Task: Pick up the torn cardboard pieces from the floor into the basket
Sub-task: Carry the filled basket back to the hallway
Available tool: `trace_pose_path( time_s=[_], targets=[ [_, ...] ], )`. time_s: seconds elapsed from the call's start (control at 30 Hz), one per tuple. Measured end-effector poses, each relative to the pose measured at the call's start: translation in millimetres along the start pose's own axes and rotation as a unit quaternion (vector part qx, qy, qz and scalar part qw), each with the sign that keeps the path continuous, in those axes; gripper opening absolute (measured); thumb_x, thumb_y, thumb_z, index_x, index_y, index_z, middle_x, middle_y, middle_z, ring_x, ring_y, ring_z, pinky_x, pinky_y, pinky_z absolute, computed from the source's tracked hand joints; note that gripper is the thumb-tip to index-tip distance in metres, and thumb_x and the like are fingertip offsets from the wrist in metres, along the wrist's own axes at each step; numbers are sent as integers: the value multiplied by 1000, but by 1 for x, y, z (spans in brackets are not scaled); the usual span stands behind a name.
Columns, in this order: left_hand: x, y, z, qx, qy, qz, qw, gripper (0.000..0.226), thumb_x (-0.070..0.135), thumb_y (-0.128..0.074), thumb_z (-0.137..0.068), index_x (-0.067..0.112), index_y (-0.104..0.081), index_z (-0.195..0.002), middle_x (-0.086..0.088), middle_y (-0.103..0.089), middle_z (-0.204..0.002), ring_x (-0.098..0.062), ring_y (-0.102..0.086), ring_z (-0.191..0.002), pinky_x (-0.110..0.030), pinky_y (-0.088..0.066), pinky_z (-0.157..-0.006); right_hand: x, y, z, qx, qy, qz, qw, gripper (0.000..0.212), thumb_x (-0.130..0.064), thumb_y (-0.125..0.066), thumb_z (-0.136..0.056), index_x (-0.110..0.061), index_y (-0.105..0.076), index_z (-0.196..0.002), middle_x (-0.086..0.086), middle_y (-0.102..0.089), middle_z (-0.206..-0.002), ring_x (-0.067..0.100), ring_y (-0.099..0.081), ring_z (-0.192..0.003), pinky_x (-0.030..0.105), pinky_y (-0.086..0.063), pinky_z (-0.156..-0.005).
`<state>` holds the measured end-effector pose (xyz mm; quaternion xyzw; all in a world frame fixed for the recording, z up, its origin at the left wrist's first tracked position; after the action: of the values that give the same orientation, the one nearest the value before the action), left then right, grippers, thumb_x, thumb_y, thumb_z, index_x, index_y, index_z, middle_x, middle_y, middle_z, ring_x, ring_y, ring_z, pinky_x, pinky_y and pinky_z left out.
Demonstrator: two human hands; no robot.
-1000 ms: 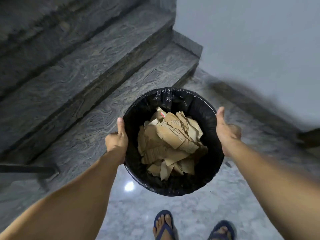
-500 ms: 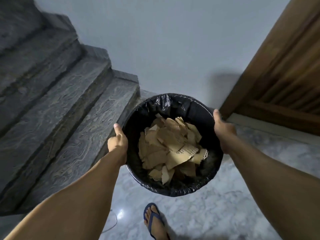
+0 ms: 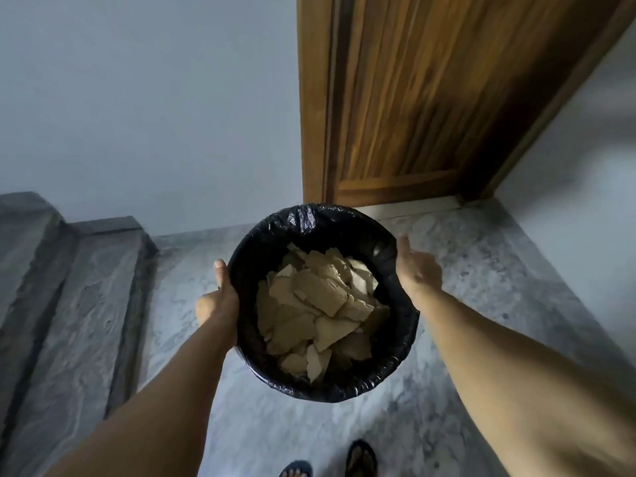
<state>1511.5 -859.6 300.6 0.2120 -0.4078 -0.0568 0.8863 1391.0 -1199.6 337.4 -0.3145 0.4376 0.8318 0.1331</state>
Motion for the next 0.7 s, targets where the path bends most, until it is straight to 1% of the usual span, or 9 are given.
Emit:
trace_pose_path(
  time_s=[0.13,0.27,0.33,0.4,0.47,0.53,0.57,0.63,0.7],
  targets=[
    [11,-22,24,-53,-22,-55,997,88,84,-26,-79,1,-54,-92,-13,-53,-71,-32,-57,-74,-35,-46,-63,30,41,10,34,-20,6,999,78,-69,-30,-93,-7,-60,-129,19,-60,-129,37,-59,-113,43,-47,-90],
    [16,-47,46,-104,-51,-94,989,86,81,-26,-81,1,-54,-93,-18,-59,-81,-36,-61,-83,-43,-55,-78,70,76,34,58,-89,-17,994,72,-64,-45,-92,-1,-62,-123,21,-61,-126,38,-59,-113,39,-49,-91],
    [15,-56,59,-134,-72,-116,981,90,82,-23,-81,0,-57,-97,-20,-62,-88,-36,-61,-82,-39,-53,-67,93,85,51,51,-122,-8,991,61,-52,-57,-91,0,-60,-123,19,-62,-124,35,-61,-112,34,-48,-85],
    [11,-68,72,-172,-90,-140,971,102,88,-18,-75,0,-61,-102,-21,-66,-91,-36,-63,-81,-37,-54,-63,122,94,71,47,-154,-17,987,46,-37,-64,-89,2,-62,-113,16,-65,-108,33,-64,-97,32,-49,-72],
    [5,-79,82,-196,-93,-140,966,111,92,-15,-69,0,-61,-110,-20,-66,-94,-37,-64,-83,-45,-57,-75,153,99,89,46,-186,-59,980,27,-25,-64,-87,0,-60,-94,15,-61,-87,31,-62,-77,33,-47,-60],
    [-3,-87,98,-218,-91,-151,960,109,91,-16,-71,0,-59,-114,-20,-63,-94,-38,-63,-85,-50,-55,-82,181,106,107,59,-206,-92,973,13,-15,-61,-85,-5,-54,-80,15,-57,-82,30,-59,-73,33,-50,-57],
    [-7,-91,106,-228,-95,-155,957,108,90,-17,-72,0,-58,-116,-20,-62,-94,-38,-63,-86,-51,-54,-84,192,111,116,73,-210,-96,970,12,-11,-59,-85,-7,-51,-76,14,-55,-79,29,-57,-70,31,-48,-54],
    [-10,-92,126,-239,-107,-166,951,108,88,-18,-74,-2,-55,-121,-23,-61,-100,-39,-62,-93,-50,-52,-88,209,120,132,104,-208,-94,968,23,-6,-54,-87,-12,-44,-67,9,-48,-69,23,-48,-59,24,-36,-46],
    [-13,-96,145,-243,-141,-186,942,108,83,-15,-80,-6,-49,-130,-29,-57,-119,-42,-58,-108,-47,-48,-95,224,128,150,129,-215,-101,963,31,-6,-52,-89,-15,-38,-63,6,-42,-64,21,-41,-54,24,-29,-45]
  ],
)
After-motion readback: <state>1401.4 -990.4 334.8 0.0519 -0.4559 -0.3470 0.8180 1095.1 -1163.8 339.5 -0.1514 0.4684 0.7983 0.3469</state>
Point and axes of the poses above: each hand's wrist, its own z-axis away from the middle knuckle, its own y-axis out of the back of the hand, x = y × z, the point moved 6 cm from there along -z, towards the middle knuckle
